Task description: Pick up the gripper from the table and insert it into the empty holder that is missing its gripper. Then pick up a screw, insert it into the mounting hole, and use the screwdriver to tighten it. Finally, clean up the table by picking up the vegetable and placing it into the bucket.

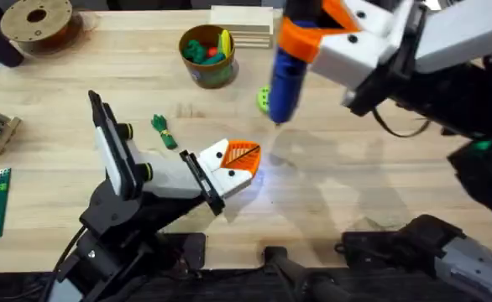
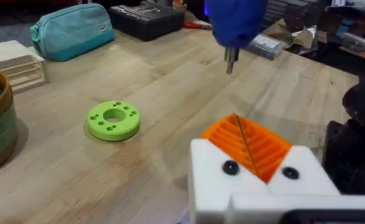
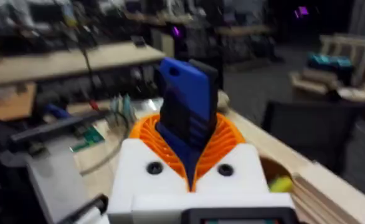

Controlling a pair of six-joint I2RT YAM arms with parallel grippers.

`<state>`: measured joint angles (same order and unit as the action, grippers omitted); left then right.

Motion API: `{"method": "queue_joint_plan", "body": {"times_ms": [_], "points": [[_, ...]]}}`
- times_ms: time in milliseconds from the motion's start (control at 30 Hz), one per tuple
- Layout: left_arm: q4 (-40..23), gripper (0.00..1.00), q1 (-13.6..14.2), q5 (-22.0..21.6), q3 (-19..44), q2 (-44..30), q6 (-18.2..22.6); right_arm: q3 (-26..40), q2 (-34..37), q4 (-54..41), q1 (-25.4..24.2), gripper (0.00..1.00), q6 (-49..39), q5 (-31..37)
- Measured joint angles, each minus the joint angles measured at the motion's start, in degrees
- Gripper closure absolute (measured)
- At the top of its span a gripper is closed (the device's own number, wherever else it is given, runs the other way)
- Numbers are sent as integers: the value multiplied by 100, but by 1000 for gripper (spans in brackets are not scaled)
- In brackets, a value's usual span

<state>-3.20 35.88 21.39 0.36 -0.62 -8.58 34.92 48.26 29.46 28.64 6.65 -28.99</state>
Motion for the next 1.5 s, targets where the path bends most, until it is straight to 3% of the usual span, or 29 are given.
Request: {"method": "queue_joint_plan", "body": {"times_ms": [200, 633, 900, 1500], "points": [[0, 997, 0, -2, 0, 0, 0, 0, 505, 1368, 459, 971, 516, -65], [0, 997, 0, -2, 0, 0, 0, 0, 1501, 2524, 1315, 971, 761, -70], [0, 997, 0, -2, 0, 0, 0, 0, 1588, 2577, 1583, 971, 794, -63], [0, 997, 0, -2, 0, 0, 0, 0, 1851, 2581, 1583, 971, 702, -41]]}}
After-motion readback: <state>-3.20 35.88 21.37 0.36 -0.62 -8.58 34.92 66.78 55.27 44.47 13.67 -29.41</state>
